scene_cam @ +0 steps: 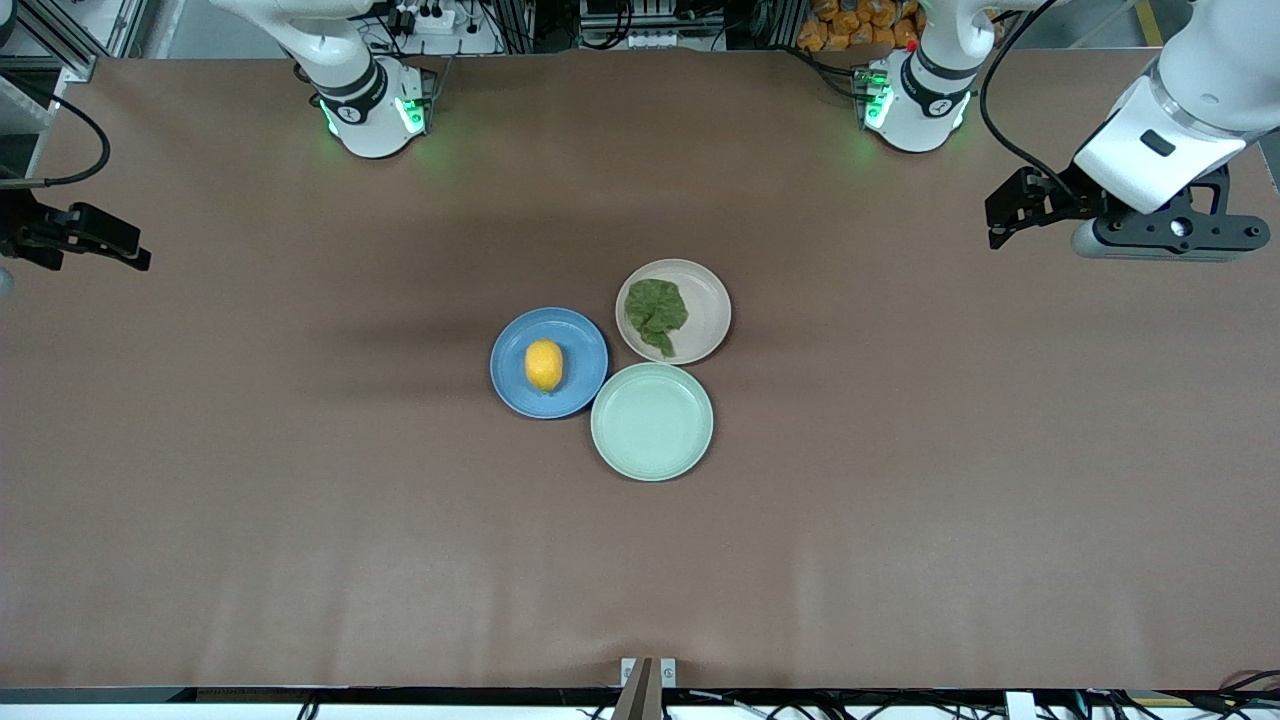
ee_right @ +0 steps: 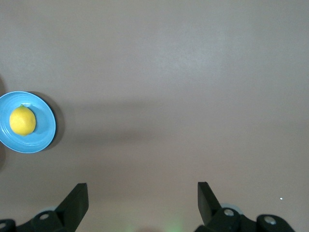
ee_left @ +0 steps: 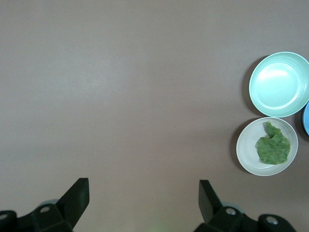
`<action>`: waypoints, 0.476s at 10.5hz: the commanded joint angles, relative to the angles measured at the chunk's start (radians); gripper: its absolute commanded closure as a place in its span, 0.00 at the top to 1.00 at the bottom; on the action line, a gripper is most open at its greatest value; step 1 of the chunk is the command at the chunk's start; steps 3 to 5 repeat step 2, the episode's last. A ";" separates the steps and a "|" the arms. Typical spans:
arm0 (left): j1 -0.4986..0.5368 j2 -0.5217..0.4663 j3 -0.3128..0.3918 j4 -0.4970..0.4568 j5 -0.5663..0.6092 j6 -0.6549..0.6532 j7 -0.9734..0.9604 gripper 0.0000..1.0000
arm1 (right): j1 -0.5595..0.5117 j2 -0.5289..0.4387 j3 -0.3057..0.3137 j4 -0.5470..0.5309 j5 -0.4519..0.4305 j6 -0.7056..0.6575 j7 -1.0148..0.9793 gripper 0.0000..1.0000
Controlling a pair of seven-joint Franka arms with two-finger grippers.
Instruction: Place lemon and lettuce in plates
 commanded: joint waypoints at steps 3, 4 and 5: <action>0.010 0.012 0.000 0.025 -0.015 -0.018 0.035 1.00 | 0.002 -0.015 -0.003 -0.008 -0.009 -0.006 0.001 1.00; 0.010 0.012 0.000 0.025 -0.015 -0.018 0.035 1.00 | 0.002 -0.015 -0.003 -0.008 -0.009 -0.006 0.001 1.00; 0.010 0.012 0.000 0.025 -0.015 -0.018 0.035 1.00 | 0.002 -0.015 -0.003 -0.008 -0.009 -0.006 0.001 1.00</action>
